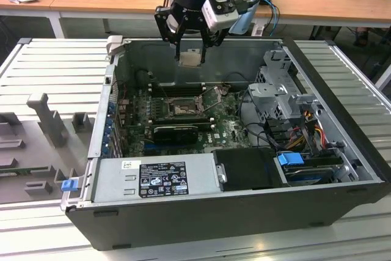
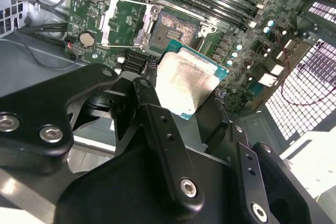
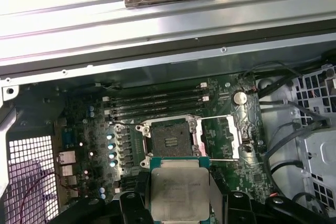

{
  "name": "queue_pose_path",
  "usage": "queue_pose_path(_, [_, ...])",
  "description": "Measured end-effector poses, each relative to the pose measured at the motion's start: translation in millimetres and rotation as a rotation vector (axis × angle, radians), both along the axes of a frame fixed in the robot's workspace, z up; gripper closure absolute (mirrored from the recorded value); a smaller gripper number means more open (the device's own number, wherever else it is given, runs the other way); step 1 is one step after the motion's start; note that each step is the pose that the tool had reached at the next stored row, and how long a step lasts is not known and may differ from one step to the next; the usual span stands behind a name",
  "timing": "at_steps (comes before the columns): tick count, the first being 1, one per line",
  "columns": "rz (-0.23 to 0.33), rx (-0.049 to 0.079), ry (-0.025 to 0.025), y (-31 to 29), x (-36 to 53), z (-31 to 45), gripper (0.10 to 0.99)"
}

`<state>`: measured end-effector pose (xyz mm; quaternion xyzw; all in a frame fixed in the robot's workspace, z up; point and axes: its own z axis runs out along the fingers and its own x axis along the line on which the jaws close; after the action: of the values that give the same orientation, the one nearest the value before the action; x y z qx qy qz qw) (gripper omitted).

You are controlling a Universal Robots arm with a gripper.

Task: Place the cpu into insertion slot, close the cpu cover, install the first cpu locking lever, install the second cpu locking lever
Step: 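Place the cpu into insertion slot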

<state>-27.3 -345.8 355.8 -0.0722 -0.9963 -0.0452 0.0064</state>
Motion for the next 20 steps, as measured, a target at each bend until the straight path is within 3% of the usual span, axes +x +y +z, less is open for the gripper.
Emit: queue_pose_path(20, [-0.048,0.000,-0.0001,0.0,0.0,-0.6,0.545])
